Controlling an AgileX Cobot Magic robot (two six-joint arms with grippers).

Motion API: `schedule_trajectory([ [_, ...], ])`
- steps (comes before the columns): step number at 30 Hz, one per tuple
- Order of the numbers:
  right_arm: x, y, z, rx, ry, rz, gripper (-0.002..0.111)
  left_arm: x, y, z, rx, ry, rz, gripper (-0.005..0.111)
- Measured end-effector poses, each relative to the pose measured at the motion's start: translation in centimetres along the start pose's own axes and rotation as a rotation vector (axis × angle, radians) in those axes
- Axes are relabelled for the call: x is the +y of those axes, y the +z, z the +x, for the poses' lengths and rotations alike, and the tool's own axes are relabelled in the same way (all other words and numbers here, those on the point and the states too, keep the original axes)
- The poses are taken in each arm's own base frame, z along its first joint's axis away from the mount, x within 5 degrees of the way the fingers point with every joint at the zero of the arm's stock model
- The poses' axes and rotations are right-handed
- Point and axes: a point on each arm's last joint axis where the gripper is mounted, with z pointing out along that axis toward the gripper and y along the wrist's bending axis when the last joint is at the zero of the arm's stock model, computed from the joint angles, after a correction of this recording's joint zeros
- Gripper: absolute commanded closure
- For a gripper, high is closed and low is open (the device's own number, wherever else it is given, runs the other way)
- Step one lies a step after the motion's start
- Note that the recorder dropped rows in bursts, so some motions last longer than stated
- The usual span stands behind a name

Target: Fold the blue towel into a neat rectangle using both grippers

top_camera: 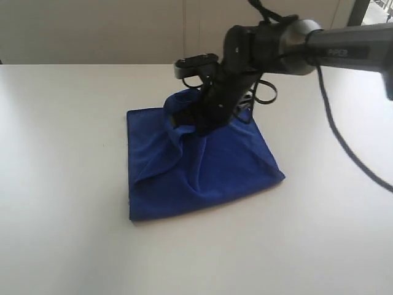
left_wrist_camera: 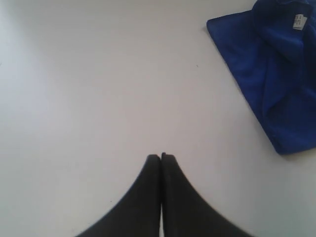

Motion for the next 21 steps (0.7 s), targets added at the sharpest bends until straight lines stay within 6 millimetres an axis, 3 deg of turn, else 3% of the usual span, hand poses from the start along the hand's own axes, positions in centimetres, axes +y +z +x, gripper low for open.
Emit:
schedule_trajectory([
  [5,-4.1,0.7,4.2,0.130,0.059,0.063,0.108,0.0,0.0,0.0,0.000,0.000,0.000,0.107],
  [11,-6.4,1.3,6.6,0.179,0.129,0.120,0.108,0.0,0.0,0.0,0.000,0.000,0.000,0.107],
  [21,-6.0,0.4,8.8,0.205,0.205,0.097,0.108,0.0,0.0,0.0,0.000,0.000,0.000,0.107],
])
